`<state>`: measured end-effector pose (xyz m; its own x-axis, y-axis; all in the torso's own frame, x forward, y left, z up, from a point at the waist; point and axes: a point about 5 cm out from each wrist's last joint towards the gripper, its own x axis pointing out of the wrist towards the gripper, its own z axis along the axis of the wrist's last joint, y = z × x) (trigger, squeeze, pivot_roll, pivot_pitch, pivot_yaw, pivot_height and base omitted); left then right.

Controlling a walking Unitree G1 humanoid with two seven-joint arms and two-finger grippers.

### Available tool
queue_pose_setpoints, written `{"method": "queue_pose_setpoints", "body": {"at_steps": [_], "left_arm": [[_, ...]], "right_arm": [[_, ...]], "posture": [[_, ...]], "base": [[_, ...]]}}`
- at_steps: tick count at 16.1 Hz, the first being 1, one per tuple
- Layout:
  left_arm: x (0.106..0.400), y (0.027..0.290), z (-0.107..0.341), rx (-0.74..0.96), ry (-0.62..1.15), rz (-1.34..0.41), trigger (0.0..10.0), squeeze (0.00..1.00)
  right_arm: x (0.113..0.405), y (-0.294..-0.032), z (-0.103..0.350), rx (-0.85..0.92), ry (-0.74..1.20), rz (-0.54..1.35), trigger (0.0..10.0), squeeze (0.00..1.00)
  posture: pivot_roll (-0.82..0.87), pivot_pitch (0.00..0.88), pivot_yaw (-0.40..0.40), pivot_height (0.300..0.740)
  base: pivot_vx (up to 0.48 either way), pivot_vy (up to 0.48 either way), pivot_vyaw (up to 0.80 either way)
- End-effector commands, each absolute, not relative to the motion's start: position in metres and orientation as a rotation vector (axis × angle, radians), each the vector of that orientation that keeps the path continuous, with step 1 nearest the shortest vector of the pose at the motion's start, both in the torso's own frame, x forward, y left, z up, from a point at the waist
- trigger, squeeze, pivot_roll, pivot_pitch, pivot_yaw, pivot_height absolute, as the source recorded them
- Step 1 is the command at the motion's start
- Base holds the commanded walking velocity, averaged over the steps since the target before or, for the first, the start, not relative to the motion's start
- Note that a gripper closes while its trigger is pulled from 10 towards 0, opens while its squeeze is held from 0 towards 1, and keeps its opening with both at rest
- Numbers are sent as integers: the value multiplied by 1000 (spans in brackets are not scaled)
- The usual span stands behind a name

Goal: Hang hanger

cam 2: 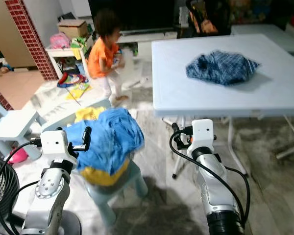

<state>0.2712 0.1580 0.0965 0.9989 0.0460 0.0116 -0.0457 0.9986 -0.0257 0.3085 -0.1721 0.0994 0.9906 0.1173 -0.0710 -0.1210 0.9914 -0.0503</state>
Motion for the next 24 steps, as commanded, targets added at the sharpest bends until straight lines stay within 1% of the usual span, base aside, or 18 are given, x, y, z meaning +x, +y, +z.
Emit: {"method": "queue_pose_setpoints", "body": {"at_steps": [1, 7, 9, 10, 11, 13, 15, 16, 18, 21, 24], "left_arm": [[272, 168, 98, -5, -15, 77, 10000, 0], [271, 166, 96, -8, -2, 81, 10000, 0], [270, 166, 92, -15, 21, 94, 10000, 0], [269, 170, 85, 19, 81, 122, 10000, 0], [268, 171, 84, 26, 90, 126, 10000, 0], [259, 175, 79, 137, 154, 45, 10000, 0], [249, 181, 78, 165, 180, 16, 10000, 0], [241, 184, 68, 222, 248, -38, 10000, 0], [231, 192, 44, 256, 392, -165, 10000, 0], [234, 198, 44, 313, 447, -273, 10000, 0], [243, 199, 51, 376, 435, -384, 10000, 0]], "right_arm": [[312, -162, 103, -50, 52, 144, 10000, 0], [313, -163, 103, -51, 54, 143, 10000, 0], [311, -162, 101, -52, 61, 146, 10000, 0], [311, -161, 101, -52, 63, 147, 10000, 0], [311, -162, 101, -52, 64, 147, 10000, 0], [312, -162, 100, -54, 69, 150, 10000, 0], [313, -162, 99, -55, 74, 151, 10000, 0], [313, -162, 98, -54, 78, 153, 10000, 0], [315, -157, 96, -54, 89, 163, 10000, 0], [316, -157, 96, -56, 90, 166, 10000, 0], [315, -158, 95, -59, 105, 182, 10000, 0]], "posture": [[-48, 0, 36, 740], [-48, 0, 34, 740], [-48, 0, 32, 740], [-48, 0, 33, 740], [-44, 0, 30, 740], [-39, 0, 28, 740], [-29, 0, 26, 740], [-13, 0, 24, 740], [-9, 0, 22, 740], [-10, 0, 25, 740], [-12, 0, 26, 740]], "base": [[480, 0, 0], [480, 0, 0], [0, 0, 0], [0, 0, 0], [0, 0, 0], [0, 0, 0], [0, 0, 0], [0, 0, 0], [0, 0, 0], [0, 0, 0], [0, 0, 0]]}}
